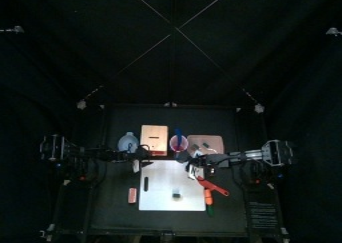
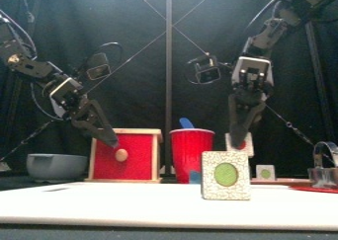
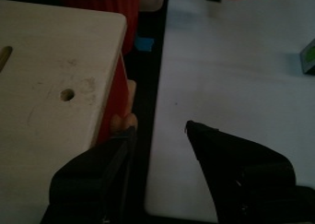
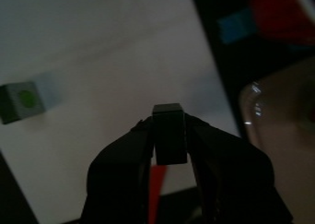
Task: Place sushi on board then cut the sushi with the knife then place the pieces on the plate
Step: Place the 4 sushi pieces on the plate
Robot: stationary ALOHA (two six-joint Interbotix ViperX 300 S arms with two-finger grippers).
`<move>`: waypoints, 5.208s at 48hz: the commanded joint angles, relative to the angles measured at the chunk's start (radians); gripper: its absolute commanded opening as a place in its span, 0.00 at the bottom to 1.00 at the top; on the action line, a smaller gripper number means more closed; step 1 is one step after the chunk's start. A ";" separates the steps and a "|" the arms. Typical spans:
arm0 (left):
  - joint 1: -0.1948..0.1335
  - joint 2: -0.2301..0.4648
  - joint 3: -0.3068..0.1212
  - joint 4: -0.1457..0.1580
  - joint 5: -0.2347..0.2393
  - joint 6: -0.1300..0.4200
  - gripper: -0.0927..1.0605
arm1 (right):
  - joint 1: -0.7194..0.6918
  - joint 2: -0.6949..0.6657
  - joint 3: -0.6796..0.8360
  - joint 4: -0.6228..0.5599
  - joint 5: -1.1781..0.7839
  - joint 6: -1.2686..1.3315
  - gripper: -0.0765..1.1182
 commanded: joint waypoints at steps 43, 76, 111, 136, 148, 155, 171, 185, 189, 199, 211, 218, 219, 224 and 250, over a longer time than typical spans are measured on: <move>0.003 -0.003 -0.012 -0.006 -0.003 0.000 0.81 | -0.457 -0.158 0.198 -0.015 0.167 0.005 0.59; -0.006 0.000 -0.012 -0.008 -0.003 -0.003 0.81 | -0.304 -0.189 0.132 0.054 0.146 0.002 0.74; -0.003 0.000 -0.009 -0.021 -0.002 -0.003 0.81 | 0.308 0.104 -0.126 0.097 -0.319 0.002 0.74; -0.006 0.000 -0.009 -0.023 0.025 -0.003 0.81 | 0.350 0.227 -0.184 0.164 -0.291 0.002 0.74; -0.006 0.000 -0.009 -0.021 0.025 -0.002 0.81 | 0.344 0.285 -0.196 0.166 -0.290 0.003 0.73; -0.006 0.000 -0.012 -0.021 0.025 0.000 0.81 | 0.344 0.288 -0.204 0.156 -0.290 0.002 0.65; -0.006 0.000 -0.014 -0.021 0.025 0.002 0.81 | 0.255 0.112 -0.127 0.143 -0.175 0.003 0.50; -0.008 0.000 -0.020 -0.020 0.025 0.002 0.81 | -0.034 -0.150 0.012 0.058 -0.023 0.005 0.51; -0.008 0.000 -0.021 -0.020 0.025 0.002 0.81 | -0.138 -0.210 0.054 0.026 -0.002 0.005 0.51; -0.006 0.000 -0.023 -0.020 0.028 0.002 0.81 | -0.388 -0.279 0.132 -0.015 0.086 0.002 0.51; -0.006 0.000 -0.025 -0.018 0.035 0.003 0.81 | -0.566 -0.230 0.167 -0.017 0.087 0.003 0.54; 0.000 0.000 -0.023 -0.017 0.034 0.003 0.81 | -0.615 -0.161 0.172 -0.023 0.077 0.000 0.57; 0.000 0.000 -0.023 -0.017 0.035 0.003 0.81 | -0.618 -0.152 0.172 -0.021 0.075 0.000 0.58; 0.000 0.000 -0.021 -0.017 0.035 0.002 0.81 | -0.621 -0.097 0.167 -0.025 0.075 0.002 0.60; 0.000 -0.005 -0.018 -0.018 0.052 0.002 0.81 | -0.607 -0.167 0.133 -0.049 0.095 0.003 0.76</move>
